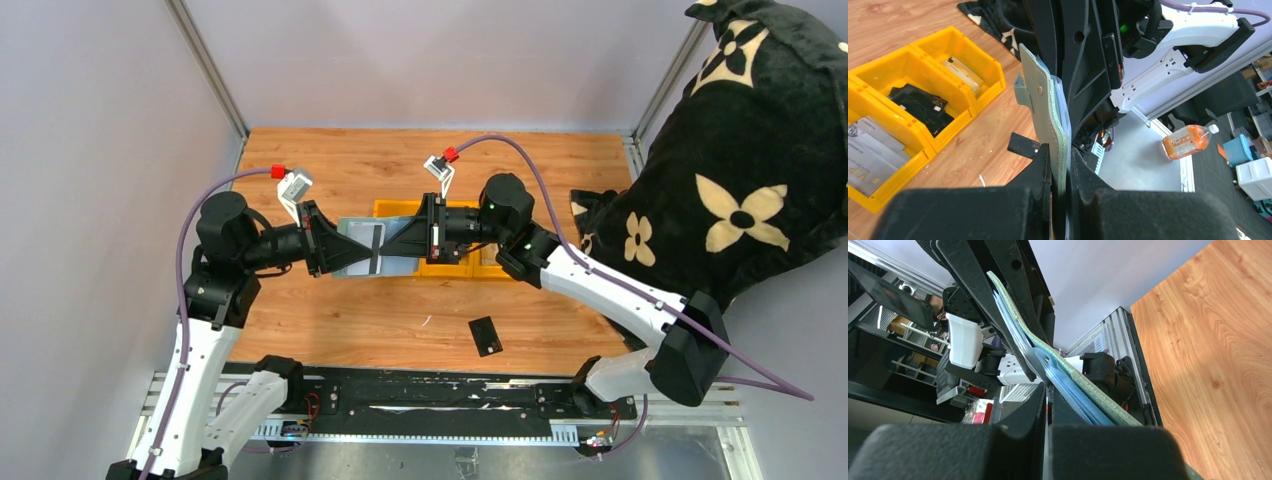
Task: Take the credit cards out of the card holder
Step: Remove the credit card from the card holder, then place the credit card in the storage box.
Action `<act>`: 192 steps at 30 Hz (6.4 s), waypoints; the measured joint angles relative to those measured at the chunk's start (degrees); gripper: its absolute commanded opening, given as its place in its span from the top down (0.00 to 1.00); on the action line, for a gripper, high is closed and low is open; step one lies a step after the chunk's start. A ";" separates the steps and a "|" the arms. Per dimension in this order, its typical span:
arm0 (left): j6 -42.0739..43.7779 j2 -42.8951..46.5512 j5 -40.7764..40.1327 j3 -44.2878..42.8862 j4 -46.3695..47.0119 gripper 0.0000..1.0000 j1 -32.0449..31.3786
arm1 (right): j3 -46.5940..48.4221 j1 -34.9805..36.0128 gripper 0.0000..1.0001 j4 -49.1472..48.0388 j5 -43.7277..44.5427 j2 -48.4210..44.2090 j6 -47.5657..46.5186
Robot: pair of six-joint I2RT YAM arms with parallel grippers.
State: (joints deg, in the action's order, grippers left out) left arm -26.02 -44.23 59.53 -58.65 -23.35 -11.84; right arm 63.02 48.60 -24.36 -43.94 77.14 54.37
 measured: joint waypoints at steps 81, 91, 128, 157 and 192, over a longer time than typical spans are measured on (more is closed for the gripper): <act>-6.97 -2.25 6.03 -1.49 0.04 0.88 -1.49 | -13.51 -2.95 1.00 -18.62 -1.27 -6.93 7.63; -6.95 -2.01 6.21 -2.43 0.13 0.90 -1.42 | -14.88 -4.76 0.74 -18.84 -2.01 -8.44 8.70; -7.26 -2.91 7.67 -2.43 -0.09 0.75 -1.42 | -12.63 -1.40 1.00 -20.98 -3.61 -4.02 8.68; 11.98 -5.27 -4.74 -12.13 -17.86 1.00 -1.42 | -17.57 -10.16 1.00 -10.27 -4.07 -13.27 4.07; 72.48 -8.09 -27.52 -6.78 -50.99 1.00 -3.15 | 16.63 -10.32 1.00 29.73 15.15 32.20 -20.46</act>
State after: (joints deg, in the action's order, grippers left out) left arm 46.46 -52.31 32.01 -65.43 -74.35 -14.98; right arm 79.66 38.28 5.37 -28.80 109.34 33.91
